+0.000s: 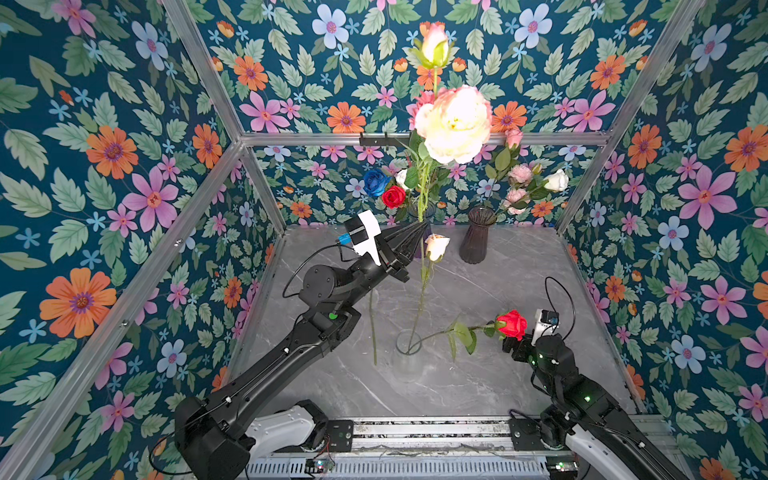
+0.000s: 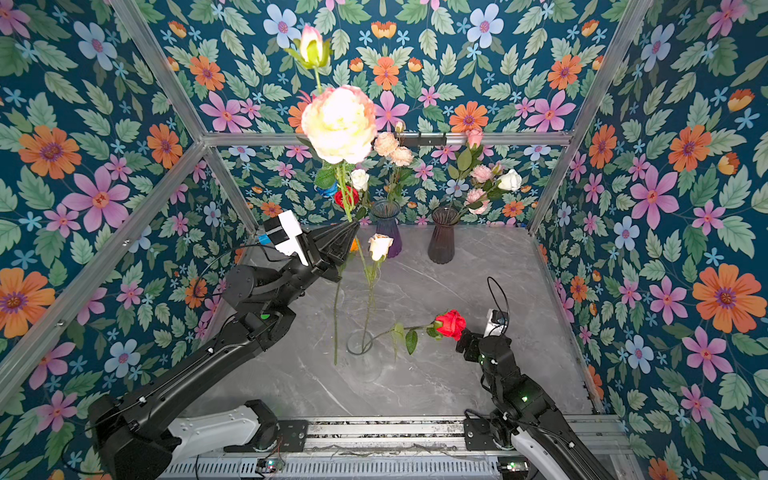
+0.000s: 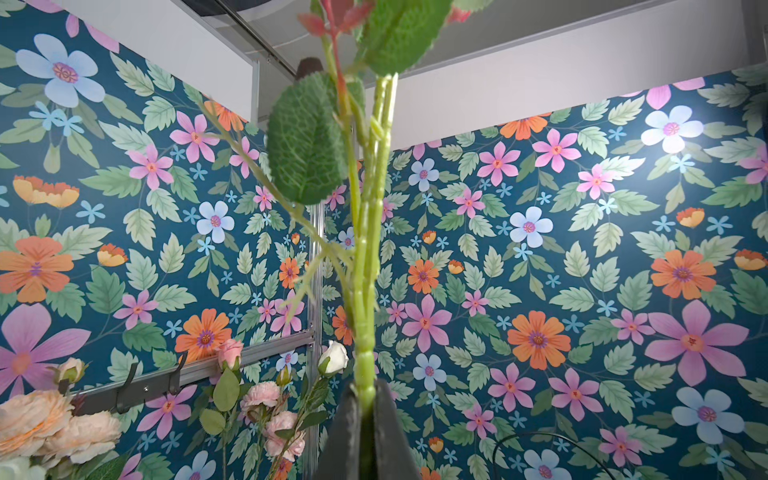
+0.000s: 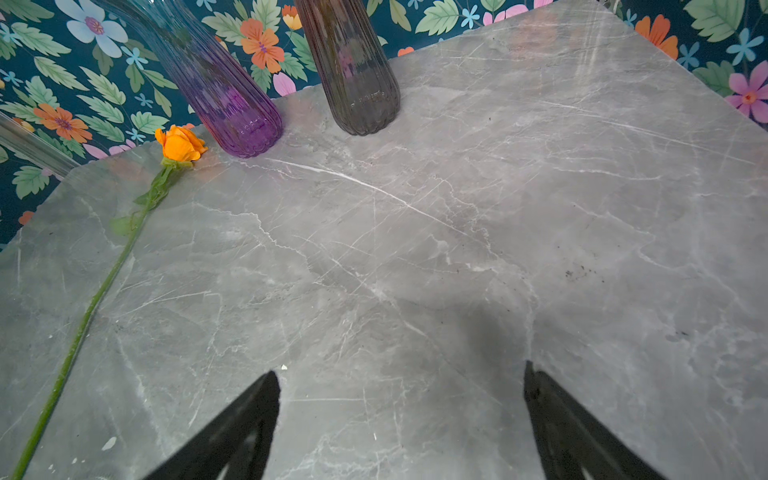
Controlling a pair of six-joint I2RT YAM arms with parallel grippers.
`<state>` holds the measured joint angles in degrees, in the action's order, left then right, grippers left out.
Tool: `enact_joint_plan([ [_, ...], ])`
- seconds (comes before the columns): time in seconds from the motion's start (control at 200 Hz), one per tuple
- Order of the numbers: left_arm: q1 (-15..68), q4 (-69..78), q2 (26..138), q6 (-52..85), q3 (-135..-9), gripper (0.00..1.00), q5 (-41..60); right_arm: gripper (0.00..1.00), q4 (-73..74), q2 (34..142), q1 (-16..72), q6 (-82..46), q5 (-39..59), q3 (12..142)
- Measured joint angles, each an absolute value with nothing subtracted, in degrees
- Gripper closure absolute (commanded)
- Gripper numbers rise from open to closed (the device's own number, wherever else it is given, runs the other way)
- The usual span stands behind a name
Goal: Arrange the flowers into the vase
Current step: 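Lower the pink rose stem into the clear glass vase with the left gripper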
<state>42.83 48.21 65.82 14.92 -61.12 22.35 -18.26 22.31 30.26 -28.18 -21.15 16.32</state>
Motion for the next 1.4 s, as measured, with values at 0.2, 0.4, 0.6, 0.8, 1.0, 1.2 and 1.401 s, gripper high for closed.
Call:
enact_joint_plan([
  [0.2, 44.29, 45.19, 63.33, 12.47, -62.11, 1.0, 22.2, 0.07, -18.24, 22.31, 30.26, -28.16, -21.15, 16.32],
  [0.4, 45.36, 34.63, 60.12, 8.4, -65.12, 1.0, 18.24, 0.07, -18.22, 22.31, 30.26, -28.03, -21.1, 16.29],
  [0.6, 45.67, 25.74, 59.31, 7.57, -66.13, 1.0, 15.49, 0.07, -18.22, 22.31, 30.26, -28.01, -20.97, 16.29],
  [0.8, 45.84, 22.06, 58.94, 9.69, -65.6, 1.0, 15.14, 0.07, -18.2, 22.33, 30.26, -27.99, -20.97, 16.21],
  [1.0, 46.04, 22.24, 58.41, 12.6, -61.98, 1.0, 15.38, 0.07, -18.2, 22.46, 30.26, -27.97, -20.62, 16.21],
  [1.2, 46.06, 23.09, 57.91, 14.66, -60.31, 1.0, 16.25, 0.07, -18.2, 22.48, 30.26, -27.81, -20.53, 16.21],
  [1.401, 46.15, 26.94, 56.25, 15.99, -52.75, 1.0, 17.06, 0.07, -18.2, 22.39, 30.26, -27.79, -20.43, 16.21],
])
